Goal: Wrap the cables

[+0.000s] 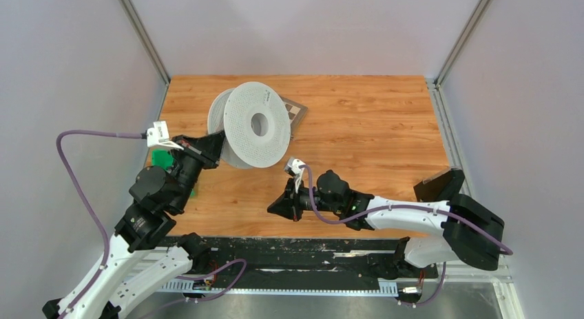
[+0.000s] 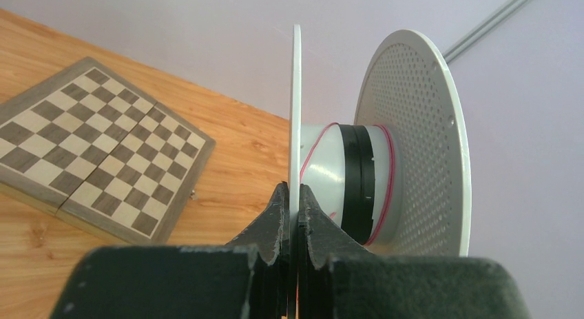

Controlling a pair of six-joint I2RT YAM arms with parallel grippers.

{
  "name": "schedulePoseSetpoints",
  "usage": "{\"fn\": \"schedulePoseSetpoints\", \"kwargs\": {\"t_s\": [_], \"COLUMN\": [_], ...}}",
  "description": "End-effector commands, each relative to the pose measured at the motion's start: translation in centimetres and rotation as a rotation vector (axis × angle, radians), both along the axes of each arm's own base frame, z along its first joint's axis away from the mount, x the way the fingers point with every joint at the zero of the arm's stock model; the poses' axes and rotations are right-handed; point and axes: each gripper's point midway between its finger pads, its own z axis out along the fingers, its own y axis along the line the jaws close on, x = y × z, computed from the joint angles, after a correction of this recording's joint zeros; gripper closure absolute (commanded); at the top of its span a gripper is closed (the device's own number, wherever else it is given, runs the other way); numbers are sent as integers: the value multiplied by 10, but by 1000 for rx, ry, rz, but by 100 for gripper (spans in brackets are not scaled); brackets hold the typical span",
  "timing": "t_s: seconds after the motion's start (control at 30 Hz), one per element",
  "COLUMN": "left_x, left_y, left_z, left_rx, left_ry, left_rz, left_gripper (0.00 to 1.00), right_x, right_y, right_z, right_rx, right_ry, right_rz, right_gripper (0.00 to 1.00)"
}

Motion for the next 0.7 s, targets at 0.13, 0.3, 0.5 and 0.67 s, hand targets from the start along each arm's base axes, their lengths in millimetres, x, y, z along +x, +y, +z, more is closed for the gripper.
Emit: {"fn": "schedulePoseSetpoints", "kwargs": {"t_s": [0.13, 0.3, 0.5, 0.67], "left_x": [1, 16, 38, 49], "left_y": [16, 19, 13, 17], "left_z": [28, 14, -19, -36], "left_rx": [-74, 103, 387, 626], "left_ry": [-88, -64, 7, 19], "left_rz": [71, 141, 173, 229], "left_gripper": [100, 100, 100, 100], "right_x": [-1, 8, 24, 27], "right_y": [13, 13, 11, 17], "right_z": [23, 23, 29, 53], "right_rx": [39, -91, -214, -192], "right_ry": [13, -27, -116, -188], "right_rz": [-3, -46, -74, -48], "right_gripper": [100, 100, 100, 100]}}
